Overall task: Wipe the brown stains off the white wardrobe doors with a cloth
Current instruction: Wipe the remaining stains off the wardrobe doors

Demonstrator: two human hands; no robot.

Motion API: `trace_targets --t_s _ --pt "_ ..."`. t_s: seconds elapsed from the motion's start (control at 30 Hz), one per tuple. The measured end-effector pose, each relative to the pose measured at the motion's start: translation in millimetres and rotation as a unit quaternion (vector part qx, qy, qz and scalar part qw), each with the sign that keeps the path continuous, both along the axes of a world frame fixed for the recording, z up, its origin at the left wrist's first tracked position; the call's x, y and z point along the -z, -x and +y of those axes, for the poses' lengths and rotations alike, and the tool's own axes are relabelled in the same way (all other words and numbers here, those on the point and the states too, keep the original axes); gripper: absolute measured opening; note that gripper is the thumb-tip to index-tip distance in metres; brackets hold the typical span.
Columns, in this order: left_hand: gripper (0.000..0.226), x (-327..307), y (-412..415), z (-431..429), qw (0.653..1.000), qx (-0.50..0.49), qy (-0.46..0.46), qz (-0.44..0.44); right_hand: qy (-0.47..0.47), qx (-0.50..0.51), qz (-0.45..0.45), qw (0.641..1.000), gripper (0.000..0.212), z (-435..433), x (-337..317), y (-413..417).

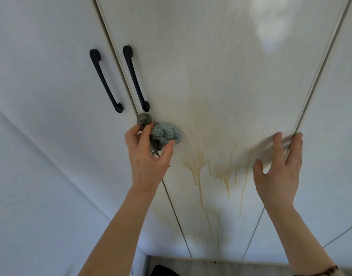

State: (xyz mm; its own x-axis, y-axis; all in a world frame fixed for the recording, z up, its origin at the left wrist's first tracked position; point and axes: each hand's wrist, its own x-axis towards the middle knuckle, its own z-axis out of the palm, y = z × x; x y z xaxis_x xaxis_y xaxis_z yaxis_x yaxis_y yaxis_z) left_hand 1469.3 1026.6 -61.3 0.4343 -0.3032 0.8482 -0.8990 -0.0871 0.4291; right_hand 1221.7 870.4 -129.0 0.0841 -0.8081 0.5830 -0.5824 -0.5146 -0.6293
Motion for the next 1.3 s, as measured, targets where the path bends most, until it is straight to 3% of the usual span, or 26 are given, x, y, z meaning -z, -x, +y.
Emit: trace_targets --t_s 0.1,0.27,0.33,0.47,0.53,0.63,0.7,0.77,0.87,0.97,1.03,1.2,1.3 --pt "0.037 27.7 -1.2 -4.2 1.000 -0.008 -0.024 0.009 0.004 -0.001 -0.003 1.000 0.092 -2.0 2.1 2.5" --pt "0.027 67.7 9.0 2.3 0.984 0.024 -0.174 -0.035 -0.002 -0.008 -0.012 1.000 0.093 -3.8 1.6 3.3" --pt "0.029 45.5 4.9 0.0 0.987 0.026 -0.144 -0.060 0.005 -0.006 -0.012 1.000 0.092 -4.5 3.4 3.1" --pt "0.034 -34.1 -7.7 -17.5 0.996 0.001 0.040 -0.078 -0.001 0.001 -0.023 1.000 0.090 -4.3 4.1 -0.4" --pt "0.030 -44.5 -3.9 -28.5 0.993 0.007 0.064 -0.098 0.001 0.005 -0.029 1.000 0.089 -4.1 4.6 -3.4" --pt "0.021 -1.9 14.0 -36.5 0.981 0.050 -0.031 -0.187 0.004 0.005 -0.033 0.999 0.090 -4.6 4.8 -3.4" --pt "0.019 28.2 24.4 -33.5 0.947 0.092 -0.141 -0.273 0.006 0.002 -0.024 1.000 0.091 -4.7 5.4 -1.5" --pt "0.016 22.0 22.4 -32.8 0.927 0.102 -0.179 -0.314 0.012 0.001 -0.016 1.000 0.093 -4.8 6.8 1.0" --pt "0.021 -44.1 12.2 -44.1 0.964 0.055 -0.045 -0.257 0.008 -0.007 -0.001 1.000 0.094 -5.4 6.1 2.6" --pt "0.025 -103.3 5.2 -53.7 0.968 0.014 0.106 -0.226 0.003 -0.003 -0.003 1.000 0.095 -3.5 6.7 1.4" --pt "0.018 -88.8 20.7 -55.1 0.976 0.003 0.084 -0.200 0.003 -0.002 -0.008 1.000 0.095 -3.3 6.6 0.0" --pt "0.024 5.6 64.6 -43.9 0.975 0.016 -0.124 -0.181 0.005 -0.011 -0.005 1.000 0.095 -2.9 6.3 4.2" --pt "0.023 -30.1 59.9 -46.9 0.986 0.029 -0.081 -0.144 0.008 -0.022 0.014 1.000 0.096 -4.3 5.5 10.2"
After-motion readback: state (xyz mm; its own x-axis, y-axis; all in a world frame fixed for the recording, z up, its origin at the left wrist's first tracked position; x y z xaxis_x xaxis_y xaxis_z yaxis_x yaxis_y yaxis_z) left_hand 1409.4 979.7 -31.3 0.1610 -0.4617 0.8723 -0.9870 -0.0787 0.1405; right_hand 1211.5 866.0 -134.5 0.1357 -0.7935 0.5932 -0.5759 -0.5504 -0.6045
